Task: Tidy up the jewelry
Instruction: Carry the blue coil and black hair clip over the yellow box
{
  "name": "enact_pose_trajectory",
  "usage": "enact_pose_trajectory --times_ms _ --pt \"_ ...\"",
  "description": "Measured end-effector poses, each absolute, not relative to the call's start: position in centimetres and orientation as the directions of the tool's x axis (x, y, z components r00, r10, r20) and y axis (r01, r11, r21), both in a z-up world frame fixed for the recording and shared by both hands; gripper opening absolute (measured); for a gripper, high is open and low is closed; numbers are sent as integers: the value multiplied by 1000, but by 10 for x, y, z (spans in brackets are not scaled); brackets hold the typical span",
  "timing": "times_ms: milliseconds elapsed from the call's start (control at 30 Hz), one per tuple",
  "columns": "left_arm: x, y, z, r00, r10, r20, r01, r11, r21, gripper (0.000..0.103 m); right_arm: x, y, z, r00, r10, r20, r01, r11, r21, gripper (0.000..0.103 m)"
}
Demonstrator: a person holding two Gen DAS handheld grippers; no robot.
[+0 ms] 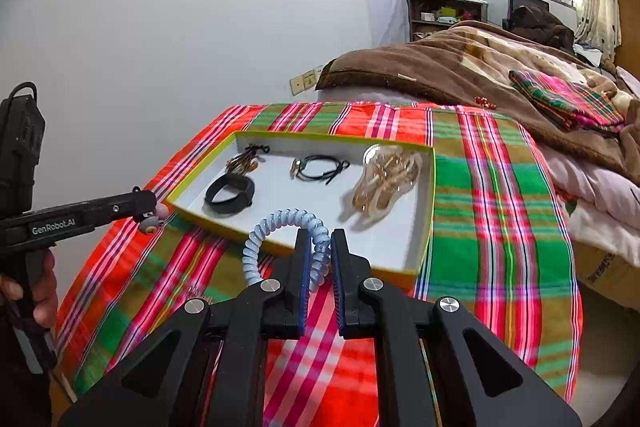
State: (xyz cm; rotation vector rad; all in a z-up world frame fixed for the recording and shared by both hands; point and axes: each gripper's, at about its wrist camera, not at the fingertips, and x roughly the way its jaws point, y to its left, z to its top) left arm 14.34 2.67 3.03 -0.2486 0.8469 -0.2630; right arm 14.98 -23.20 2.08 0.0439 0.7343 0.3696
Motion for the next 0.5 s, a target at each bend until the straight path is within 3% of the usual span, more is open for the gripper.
enact_pose_trajectory --times_ms 500 --pt "192 46 16 632 -300 -715 81 943 -324 18 220 -208 3 647 313 -695 -293 944 153 10"
